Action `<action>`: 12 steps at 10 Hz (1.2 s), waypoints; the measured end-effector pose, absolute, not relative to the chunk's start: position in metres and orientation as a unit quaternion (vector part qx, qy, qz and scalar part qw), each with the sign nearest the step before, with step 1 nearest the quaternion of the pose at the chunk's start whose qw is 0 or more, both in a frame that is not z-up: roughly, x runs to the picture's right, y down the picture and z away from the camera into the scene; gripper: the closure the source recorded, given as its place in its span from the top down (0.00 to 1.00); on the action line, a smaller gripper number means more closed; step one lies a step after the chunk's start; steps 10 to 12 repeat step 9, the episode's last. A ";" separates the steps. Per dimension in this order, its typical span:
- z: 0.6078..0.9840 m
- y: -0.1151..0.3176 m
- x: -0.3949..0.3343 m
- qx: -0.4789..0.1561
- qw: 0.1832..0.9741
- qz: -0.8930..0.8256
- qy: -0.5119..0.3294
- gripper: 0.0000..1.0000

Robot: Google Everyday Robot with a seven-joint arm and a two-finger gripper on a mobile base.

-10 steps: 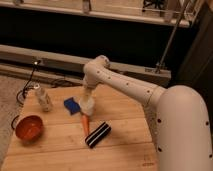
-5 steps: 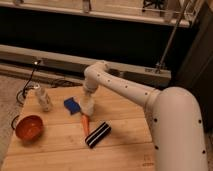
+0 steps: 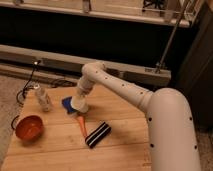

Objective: Pick up the ceramic cup

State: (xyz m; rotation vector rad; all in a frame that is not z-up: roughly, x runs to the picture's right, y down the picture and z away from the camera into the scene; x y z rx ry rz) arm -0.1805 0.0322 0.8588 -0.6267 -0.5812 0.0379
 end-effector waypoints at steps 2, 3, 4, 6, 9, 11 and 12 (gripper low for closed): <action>0.844 0.015 -0.178 -0.307 0.900 0.000 -0.310 0.00; 0.839 0.008 -0.174 -0.310 0.896 -0.008 -0.318 0.00; 0.832 -0.003 -0.171 -0.309 0.890 -0.009 -0.335 0.00; 0.812 -0.034 -0.173 -0.292 0.869 0.023 -0.400 0.00; 0.785 -0.071 -0.169 -0.254 0.836 0.061 -0.482 0.00; 0.785 -0.071 -0.169 -0.254 0.836 0.061 -0.482 0.00; 0.785 -0.071 -0.169 -0.254 0.836 0.061 -0.482 0.00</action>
